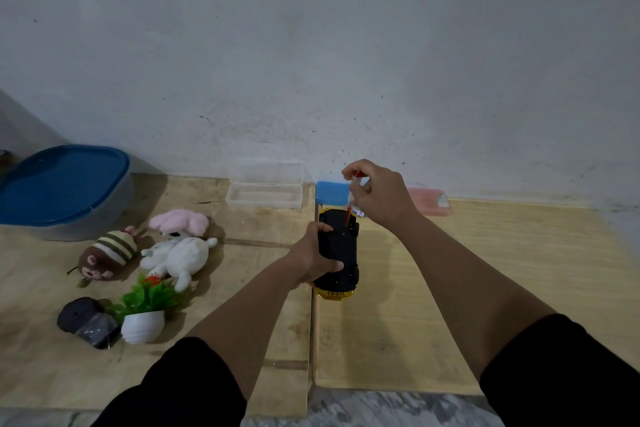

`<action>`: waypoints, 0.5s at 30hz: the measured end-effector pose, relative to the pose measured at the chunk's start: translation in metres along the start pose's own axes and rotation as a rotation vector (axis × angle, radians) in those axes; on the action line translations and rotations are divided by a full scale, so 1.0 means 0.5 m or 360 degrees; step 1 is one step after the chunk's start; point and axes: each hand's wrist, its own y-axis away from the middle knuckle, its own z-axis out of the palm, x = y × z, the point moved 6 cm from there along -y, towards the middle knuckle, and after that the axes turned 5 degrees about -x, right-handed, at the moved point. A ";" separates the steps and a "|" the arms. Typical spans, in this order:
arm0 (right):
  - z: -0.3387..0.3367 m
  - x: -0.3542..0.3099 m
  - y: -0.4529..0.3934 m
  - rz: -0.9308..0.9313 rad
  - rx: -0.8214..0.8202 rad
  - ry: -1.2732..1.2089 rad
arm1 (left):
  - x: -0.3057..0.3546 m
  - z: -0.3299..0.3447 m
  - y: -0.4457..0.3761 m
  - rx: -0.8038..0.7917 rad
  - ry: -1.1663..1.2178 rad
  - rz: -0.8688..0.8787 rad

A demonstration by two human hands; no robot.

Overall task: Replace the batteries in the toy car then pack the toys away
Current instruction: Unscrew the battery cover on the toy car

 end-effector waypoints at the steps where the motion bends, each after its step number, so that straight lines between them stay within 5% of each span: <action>1: 0.000 0.000 -0.001 -0.0004 0.0002 0.0011 | 0.000 -0.001 0.000 0.0001 -0.0004 0.0000; 15: 0.007 0.001 -0.002 0.0027 0.0016 -0.0091 | 0.002 -0.007 -0.004 0.0014 0.0006 0.0010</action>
